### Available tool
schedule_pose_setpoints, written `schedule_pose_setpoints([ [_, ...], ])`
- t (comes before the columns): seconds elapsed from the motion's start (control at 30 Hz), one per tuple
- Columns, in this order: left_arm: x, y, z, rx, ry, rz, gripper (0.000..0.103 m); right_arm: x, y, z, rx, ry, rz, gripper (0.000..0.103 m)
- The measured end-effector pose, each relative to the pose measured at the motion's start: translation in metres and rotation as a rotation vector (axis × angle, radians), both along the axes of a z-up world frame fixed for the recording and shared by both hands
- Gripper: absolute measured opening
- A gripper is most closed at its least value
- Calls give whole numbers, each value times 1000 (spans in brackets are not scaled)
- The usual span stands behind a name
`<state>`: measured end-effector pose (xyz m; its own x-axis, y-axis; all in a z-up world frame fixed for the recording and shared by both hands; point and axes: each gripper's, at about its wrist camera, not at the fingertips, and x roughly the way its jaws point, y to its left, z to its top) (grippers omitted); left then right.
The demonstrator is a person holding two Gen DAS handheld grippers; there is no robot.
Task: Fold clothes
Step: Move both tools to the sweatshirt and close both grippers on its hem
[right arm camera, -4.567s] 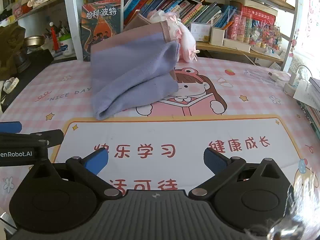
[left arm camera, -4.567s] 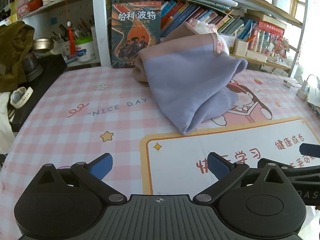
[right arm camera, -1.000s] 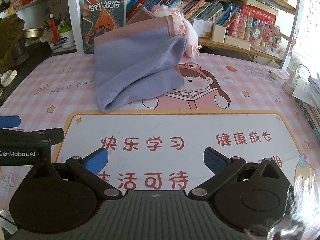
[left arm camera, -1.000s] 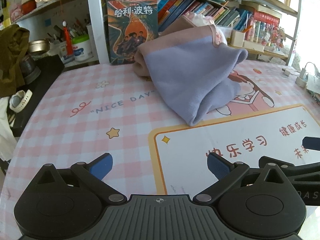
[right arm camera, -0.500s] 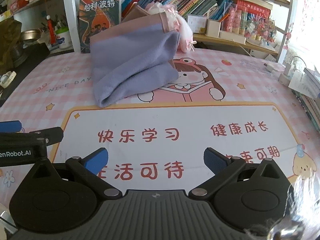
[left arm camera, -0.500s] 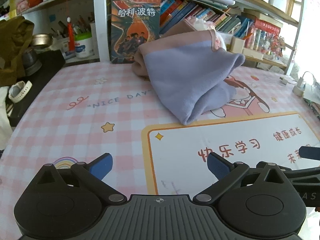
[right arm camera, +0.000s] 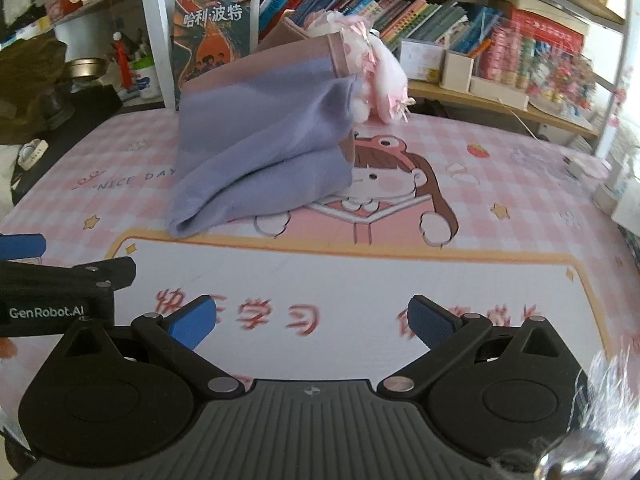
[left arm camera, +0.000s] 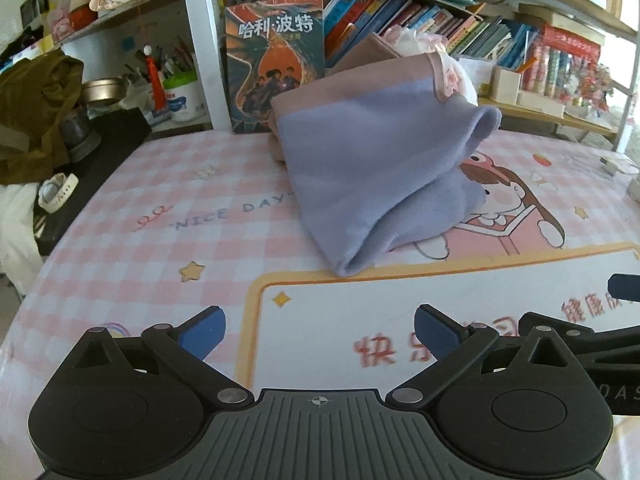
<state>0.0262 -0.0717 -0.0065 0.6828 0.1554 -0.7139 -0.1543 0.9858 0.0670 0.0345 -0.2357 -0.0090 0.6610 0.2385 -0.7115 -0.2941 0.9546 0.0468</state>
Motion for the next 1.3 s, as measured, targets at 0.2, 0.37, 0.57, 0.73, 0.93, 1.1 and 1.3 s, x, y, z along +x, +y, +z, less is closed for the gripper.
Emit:
schedule_pose_setpoints([
  [0.2,12,-34,-3,16,-2,36,102,28,-37,-6,28,12,66,103],
  [0.37,20,-63,-4,104,-21,9,101,46,-67,-10,79,34,73,103],
  [0.57,41,-86,-1,205,-59,-36,101,65,-100,-14,166,63,30,103],
  [0.73,68,-100,-1,263,-81,-56,101,72,-120,-14,220,60,5,103],
  [0.93,101,-117,-4,336,-116,-95,102,75,-139,-12,257,55,-8,102],
  [1.1,122,-124,-11,415,-149,-84,101,77,-155,-14,289,89,-38,99],
  [1.3,139,-112,-10,409,-167,12,74,77,-165,-16,329,130,-50,77],
])
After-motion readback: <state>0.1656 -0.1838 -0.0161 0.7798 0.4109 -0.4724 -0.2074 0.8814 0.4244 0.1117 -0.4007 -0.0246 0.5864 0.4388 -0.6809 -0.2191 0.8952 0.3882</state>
